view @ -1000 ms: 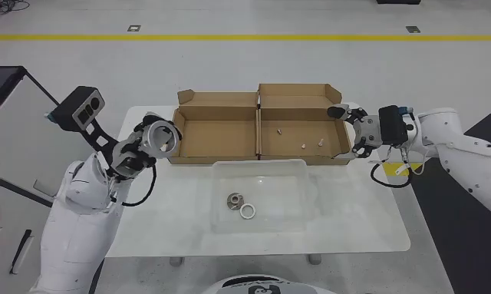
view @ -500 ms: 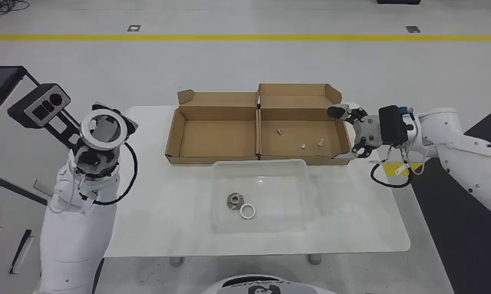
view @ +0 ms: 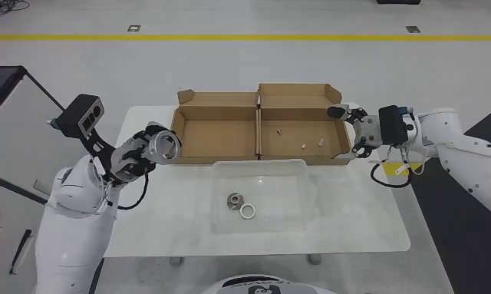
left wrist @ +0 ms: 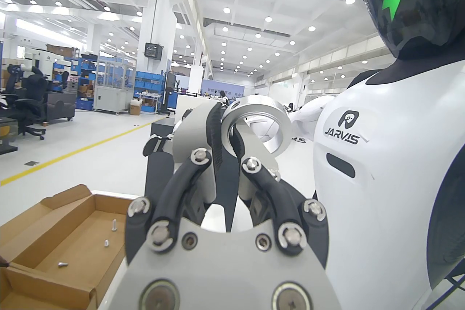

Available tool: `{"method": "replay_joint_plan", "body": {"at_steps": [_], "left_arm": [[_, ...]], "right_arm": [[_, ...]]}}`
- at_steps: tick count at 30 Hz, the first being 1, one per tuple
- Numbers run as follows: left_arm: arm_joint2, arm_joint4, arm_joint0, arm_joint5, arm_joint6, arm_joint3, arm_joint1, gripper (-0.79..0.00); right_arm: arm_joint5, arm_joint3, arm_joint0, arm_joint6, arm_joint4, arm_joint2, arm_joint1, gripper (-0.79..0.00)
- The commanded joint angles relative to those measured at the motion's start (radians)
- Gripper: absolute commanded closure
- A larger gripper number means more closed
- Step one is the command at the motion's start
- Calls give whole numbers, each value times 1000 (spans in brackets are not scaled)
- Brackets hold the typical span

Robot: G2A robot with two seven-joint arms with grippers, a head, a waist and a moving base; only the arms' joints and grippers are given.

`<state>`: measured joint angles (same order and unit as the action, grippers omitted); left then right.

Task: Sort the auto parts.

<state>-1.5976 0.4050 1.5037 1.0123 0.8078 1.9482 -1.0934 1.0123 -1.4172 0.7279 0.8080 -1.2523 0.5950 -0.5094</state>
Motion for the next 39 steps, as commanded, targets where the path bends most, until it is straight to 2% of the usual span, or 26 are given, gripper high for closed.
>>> {"method": "replay_joint_plan", "body": {"at_steps": [1, 6, 13, 31, 36, 39], "left_arm": [[3, 69, 4, 0, 0, 2, -2, 0], [7, 178, 9, 0, 0, 5, -5, 0], [3, 229, 9, 0, 0, 7, -9, 0], [1, 233, 7, 0, 0, 10, -10, 0], [5, 113, -25, -68, -23, 3, -12, 0], [24, 8, -60, -91, 1, -10, -11, 0]], "right_arm": [[0, 0, 0, 0, 0, 0, 0, -785], [0, 0, 0, 0, 0, 0, 0, -785], [0, 0, 0, 0, 0, 0, 0, -785], [0, 0, 0, 0, 0, 0, 0, -785], [0, 0, 0, 0, 0, 0, 0, -785], [0, 0, 0, 0, 0, 0, 0, -785]]}}
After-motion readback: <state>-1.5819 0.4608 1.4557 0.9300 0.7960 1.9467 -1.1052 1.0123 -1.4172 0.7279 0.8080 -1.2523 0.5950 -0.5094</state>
